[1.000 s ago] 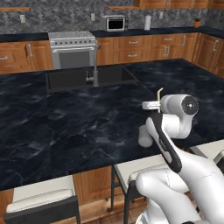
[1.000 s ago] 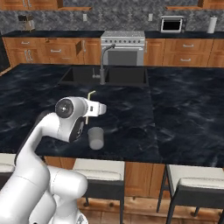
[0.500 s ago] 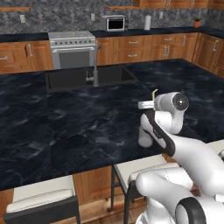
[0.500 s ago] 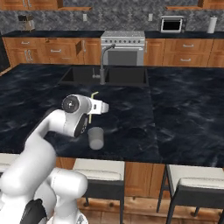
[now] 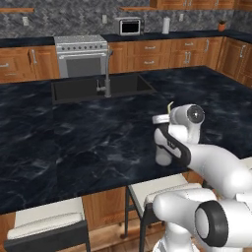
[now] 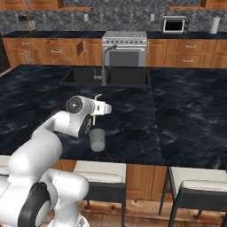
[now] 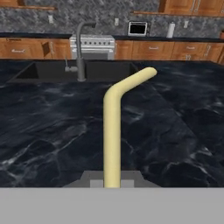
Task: Take a straw from the drawer in front and place it inside the glass cup on the dining counter.
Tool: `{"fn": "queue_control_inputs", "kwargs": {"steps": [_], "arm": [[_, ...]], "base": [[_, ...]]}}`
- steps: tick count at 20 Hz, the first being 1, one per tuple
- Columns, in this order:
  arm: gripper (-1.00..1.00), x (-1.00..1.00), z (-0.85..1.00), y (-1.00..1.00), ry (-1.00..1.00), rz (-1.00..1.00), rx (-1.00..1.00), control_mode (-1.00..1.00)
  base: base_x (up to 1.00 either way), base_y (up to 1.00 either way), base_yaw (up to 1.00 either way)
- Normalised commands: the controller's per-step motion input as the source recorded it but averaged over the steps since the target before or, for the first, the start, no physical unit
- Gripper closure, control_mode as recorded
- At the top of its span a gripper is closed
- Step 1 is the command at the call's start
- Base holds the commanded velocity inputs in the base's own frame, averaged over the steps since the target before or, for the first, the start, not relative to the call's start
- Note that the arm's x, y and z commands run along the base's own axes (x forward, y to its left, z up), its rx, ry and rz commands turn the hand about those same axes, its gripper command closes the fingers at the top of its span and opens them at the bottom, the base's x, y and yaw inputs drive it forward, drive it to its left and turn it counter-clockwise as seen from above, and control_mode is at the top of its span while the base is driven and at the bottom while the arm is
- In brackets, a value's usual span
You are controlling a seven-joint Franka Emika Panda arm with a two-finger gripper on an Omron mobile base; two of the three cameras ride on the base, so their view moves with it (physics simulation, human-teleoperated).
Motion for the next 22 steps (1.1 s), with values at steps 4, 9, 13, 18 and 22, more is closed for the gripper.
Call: {"fn": "queue_control_inputs", "kwargs": {"steps": [4, 9, 13, 18, 22], "arm": [[1.0, 0.17, -0.22, 0.0, 0.0, 0.0, -0.05, -1.0], [1.0, 0.02, -0.08, 0.0, 0.0, -0.08, -0.02, -1.0], [1.0, 0.0, 0.0, 0.0, 0.0, -0.16, 0.0, -1.0], [1.0, 0.0, 0.0, 0.0, 0.0, -0.18, 0.0, -1.0], [1.0, 0.01, -0.01, 0.0, 0.0, -0.17, 0.0, -1.0]], "base": [[0.0, 0.0, 0.0], [0.0, 0.0, 0.0], [0.0, 0.0, 0.0], [0.0, 0.0, 0.0], [0.0, 0.0, 0.0]]}}
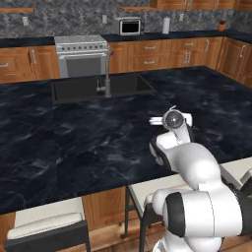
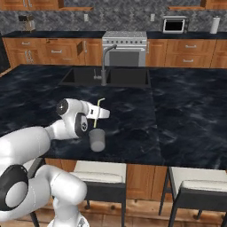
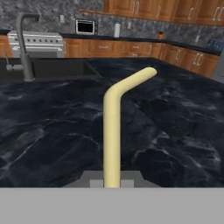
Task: Take a straw from the drawer in front and place it inside the glass cup on the dining counter.
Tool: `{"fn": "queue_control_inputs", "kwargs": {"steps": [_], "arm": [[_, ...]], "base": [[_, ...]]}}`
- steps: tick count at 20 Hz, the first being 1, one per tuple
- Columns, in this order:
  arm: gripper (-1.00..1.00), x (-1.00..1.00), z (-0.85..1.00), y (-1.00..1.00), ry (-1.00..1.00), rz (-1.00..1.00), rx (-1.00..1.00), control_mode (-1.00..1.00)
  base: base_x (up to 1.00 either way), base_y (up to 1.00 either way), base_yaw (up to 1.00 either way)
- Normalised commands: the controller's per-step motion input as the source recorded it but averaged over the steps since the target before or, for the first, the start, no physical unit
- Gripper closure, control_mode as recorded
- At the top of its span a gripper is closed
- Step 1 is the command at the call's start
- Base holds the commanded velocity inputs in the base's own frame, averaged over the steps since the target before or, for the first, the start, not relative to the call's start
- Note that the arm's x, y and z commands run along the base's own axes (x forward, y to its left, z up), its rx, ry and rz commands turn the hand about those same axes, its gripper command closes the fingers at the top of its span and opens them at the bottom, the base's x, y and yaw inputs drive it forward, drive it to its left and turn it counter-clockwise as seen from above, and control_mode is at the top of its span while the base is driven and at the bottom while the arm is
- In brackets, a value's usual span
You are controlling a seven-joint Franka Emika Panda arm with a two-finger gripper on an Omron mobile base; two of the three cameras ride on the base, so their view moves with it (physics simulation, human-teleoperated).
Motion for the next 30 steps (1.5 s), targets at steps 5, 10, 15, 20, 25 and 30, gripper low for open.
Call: {"fn": "queue_control_inputs", "kwargs": {"steps": [5, 10, 15, 20, 25, 30], "arm": [[1.0, 0.02, -0.08, 0.0, 0.0, -0.15, 0.0, -1.0], [1.0, 0.06, -0.19, 0.0, 0.0, -0.12, 0.0, -1.0], [1.0, 0.0, -0.09, 0.0, 0.0, -0.03, 0.0, -1.0], [1.0, 0.0, -0.17, 0.0, -0.03, 0.0, -0.01, -1.0], [1.0, 0.0, -0.11, 0.0, -0.1, 0.0, -0.01, -1.0], [1.0, 0.0, -0.13, 0.0, -0.14, 0.0, -0.03, -1.0]], "base": [[0.0, 0.0, 0.0], [0.0, 0.0, 0.0], [0.0, 0.0, 0.0], [0.0, 0.0, 0.0], [0.0, 0.0, 0.0], [0.0, 0.0, 0.0]]}}
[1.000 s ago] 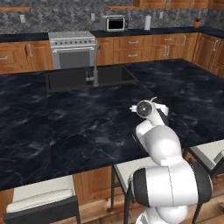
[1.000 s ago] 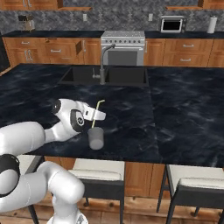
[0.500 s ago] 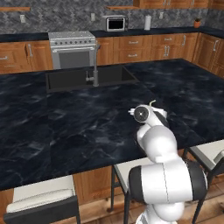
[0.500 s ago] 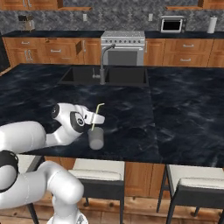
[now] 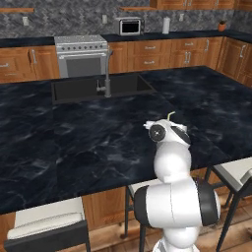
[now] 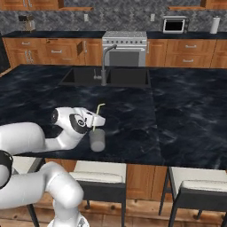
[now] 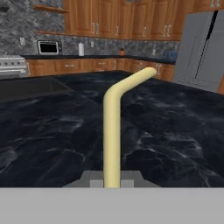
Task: Take a straw from the drawer in front and place it inside the glass cup on the dining counter.
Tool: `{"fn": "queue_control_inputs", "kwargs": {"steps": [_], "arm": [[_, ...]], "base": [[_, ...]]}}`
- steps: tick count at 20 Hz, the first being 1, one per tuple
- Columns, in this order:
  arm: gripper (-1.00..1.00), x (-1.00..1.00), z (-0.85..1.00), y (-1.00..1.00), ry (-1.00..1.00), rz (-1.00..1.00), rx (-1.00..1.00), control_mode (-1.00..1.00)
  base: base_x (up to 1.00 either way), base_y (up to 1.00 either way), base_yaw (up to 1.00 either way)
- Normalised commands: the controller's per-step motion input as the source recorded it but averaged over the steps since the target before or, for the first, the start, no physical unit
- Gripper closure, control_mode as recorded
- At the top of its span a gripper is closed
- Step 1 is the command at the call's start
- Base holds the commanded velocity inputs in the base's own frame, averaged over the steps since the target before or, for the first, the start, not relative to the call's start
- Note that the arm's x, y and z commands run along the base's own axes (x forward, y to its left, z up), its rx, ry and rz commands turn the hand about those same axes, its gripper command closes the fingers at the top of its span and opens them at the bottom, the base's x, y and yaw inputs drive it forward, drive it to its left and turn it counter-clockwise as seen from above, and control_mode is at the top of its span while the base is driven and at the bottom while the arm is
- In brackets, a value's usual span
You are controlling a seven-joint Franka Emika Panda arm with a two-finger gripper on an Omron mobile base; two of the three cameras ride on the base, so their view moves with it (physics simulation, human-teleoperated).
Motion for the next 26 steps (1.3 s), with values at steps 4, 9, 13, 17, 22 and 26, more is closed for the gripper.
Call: {"fn": "queue_control_inputs", "kwargs": {"steps": [4, 9, 13, 17, 22, 26], "arm": [[1.0, 0.0, -0.18, 0.0, -0.04, 0.0, 0.0, -1.0], [1.0, 0.0, -0.1, 0.0, 0.0, 0.0, 0.0, -1.0], [1.0, 0.0, -0.06, 0.0, 0.0, 0.0, 0.0, -1.0], [1.0, 0.0, -0.13, 0.0, -0.01, 0.0, -0.01, -1.0], [1.0, 0.0, -0.07, 0.02, -0.02, 0.0, -0.02, -1.0], [1.0, 0.0, -0.1, 0.01, 0.0, 0.0, -0.01, -1.0]], "base": [[0.0, 0.0, 0.0], [0.0, 0.0, 0.0], [0.0, 0.0, 0.0], [0.0, 0.0, 0.0], [0.0, 0.0, 0.0], [0.0, 0.0, 0.0]]}}
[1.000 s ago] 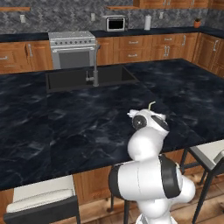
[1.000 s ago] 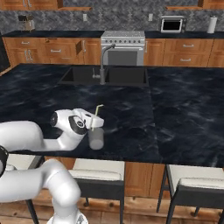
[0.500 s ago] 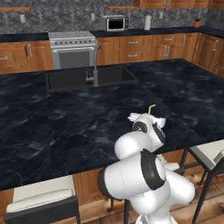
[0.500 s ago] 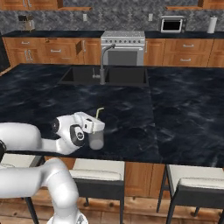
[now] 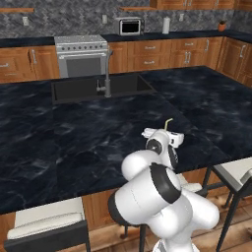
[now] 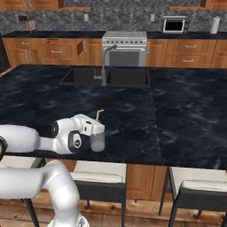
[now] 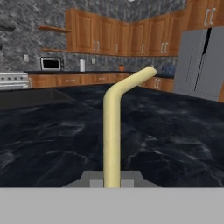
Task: Take a straw from the drawer in front and place it inside the glass cup on the dining counter.
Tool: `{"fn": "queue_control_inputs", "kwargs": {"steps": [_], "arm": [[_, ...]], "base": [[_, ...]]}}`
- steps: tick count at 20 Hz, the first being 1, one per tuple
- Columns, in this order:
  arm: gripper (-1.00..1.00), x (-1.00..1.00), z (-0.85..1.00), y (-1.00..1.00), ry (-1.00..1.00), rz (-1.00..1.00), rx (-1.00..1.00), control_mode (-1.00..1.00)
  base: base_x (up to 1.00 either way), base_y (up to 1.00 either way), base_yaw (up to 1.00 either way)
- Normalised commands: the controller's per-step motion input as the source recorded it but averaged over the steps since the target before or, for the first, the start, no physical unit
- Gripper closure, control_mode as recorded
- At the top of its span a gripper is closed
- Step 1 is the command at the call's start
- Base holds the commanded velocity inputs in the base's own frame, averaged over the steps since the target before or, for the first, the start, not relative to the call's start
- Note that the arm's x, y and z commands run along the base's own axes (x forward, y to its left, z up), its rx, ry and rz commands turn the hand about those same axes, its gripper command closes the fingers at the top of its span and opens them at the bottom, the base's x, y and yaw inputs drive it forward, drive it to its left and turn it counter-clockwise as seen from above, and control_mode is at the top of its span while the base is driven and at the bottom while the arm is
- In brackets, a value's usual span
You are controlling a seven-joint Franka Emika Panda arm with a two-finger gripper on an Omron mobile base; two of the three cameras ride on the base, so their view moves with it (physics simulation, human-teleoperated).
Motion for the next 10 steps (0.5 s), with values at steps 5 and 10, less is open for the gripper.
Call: {"fn": "queue_control_inputs", "kwargs": {"steps": [5, 10], "arm": [[1.0, 0.0, -0.11, 0.05, 0.0, 0.0, -0.01, -1.0], [1.0, 0.0, -0.01, 0.0, 0.0, 0.0, 0.0, -1.0]], "base": [[0.0, 0.0, 0.0], [0.0, 0.0, 0.0]]}}
